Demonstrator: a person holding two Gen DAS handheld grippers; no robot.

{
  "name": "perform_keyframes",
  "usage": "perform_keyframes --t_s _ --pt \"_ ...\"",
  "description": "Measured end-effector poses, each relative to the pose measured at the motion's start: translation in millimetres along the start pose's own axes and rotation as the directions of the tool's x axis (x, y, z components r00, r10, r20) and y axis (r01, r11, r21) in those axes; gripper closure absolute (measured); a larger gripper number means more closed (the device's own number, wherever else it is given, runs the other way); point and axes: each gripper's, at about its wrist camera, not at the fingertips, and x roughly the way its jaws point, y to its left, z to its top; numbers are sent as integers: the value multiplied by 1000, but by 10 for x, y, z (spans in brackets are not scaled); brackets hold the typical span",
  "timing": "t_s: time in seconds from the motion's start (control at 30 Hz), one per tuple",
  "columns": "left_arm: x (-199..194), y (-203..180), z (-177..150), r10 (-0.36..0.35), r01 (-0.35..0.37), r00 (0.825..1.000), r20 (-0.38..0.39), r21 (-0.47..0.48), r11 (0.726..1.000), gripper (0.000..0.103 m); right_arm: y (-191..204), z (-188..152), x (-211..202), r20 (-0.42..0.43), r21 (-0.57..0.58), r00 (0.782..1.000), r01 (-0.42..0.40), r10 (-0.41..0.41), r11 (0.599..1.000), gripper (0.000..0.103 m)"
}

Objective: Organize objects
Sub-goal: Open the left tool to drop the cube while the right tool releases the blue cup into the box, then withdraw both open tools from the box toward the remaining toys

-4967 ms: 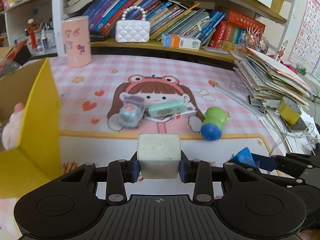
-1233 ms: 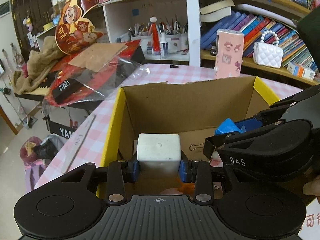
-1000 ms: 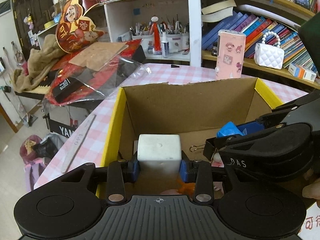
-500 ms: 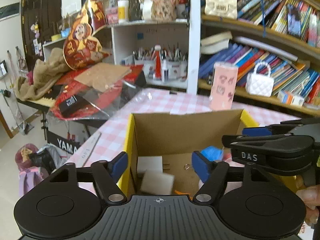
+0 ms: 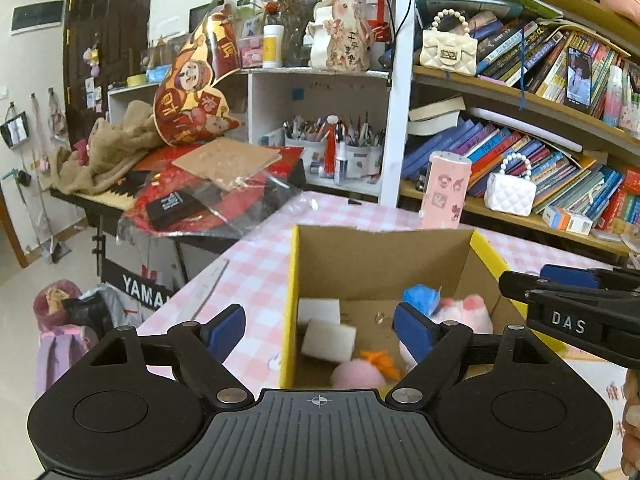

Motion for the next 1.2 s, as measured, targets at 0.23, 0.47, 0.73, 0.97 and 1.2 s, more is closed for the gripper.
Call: perform_keyframes --t_s 0.23,0.47,0.73,0.97,1.2 --pt "-206 88 -234 -5 5 999 -41 -10 1000 19 187 -273 -295 -40 -15 999 8 -9 1000 59" --pt "-390 140 -476 -18 16 995 -94 -15 1000 16 336 -564 -557 -74 -20 997 28 -29 999 51" --pt "-583 122 -724 -38 40 990 -134 10 999 13 399 -878 -823 -129 -14 987 94 -95 995 32" --pt "-759 64 -881 -65 69 987 -150 22 997 8 425 -1051 -1017 -157 -19 978 137 -139 990 22" --pt "-870 -3 -979 -88 95 982 -167 35 995 6 395 -1186 -1198 -178 -3 968 178 -176 984 17"
